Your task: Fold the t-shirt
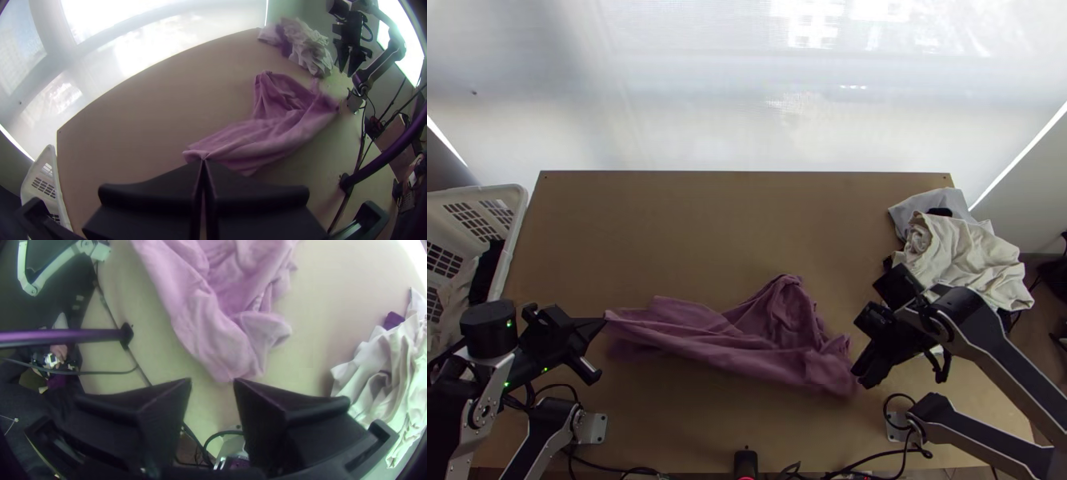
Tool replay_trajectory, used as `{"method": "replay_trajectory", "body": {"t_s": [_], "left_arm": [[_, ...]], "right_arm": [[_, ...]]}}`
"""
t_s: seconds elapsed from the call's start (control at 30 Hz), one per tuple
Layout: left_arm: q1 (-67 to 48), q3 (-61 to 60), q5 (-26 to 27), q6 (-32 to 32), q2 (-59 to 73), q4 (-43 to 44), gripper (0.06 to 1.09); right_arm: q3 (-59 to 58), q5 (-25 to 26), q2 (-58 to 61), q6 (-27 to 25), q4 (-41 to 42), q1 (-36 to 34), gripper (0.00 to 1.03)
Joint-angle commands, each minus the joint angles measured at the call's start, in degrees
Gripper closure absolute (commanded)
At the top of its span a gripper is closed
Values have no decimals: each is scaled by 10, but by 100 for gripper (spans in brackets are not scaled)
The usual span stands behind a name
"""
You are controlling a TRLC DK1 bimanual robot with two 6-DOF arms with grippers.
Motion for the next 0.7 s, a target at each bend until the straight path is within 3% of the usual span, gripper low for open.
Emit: {"method": "replay_trajectory", "body": {"t_s": [0.0,0.13,0.3,0.47,0.57,0.67], "left_arm": [[-25,-58,-2,1,-44,-14,105],[-25,-59,-8,11,-40,11,105],[-25,-63,-13,17,-22,45,105],[-17,-62,-20,16,-12,68,105],[-8,-50,-20,16,-2,70,105],[-7,-49,-20,13,-1,72,105]], "right_arm": [[-72,12,10,-16,4,-4,21],[-21,11,30,4,7,-11,20],[32,11,93,55,75,6,21],[94,11,214,58,101,111,27],[104,36,269,51,116,189,16],[103,49,305,59,145,239,15]]}}
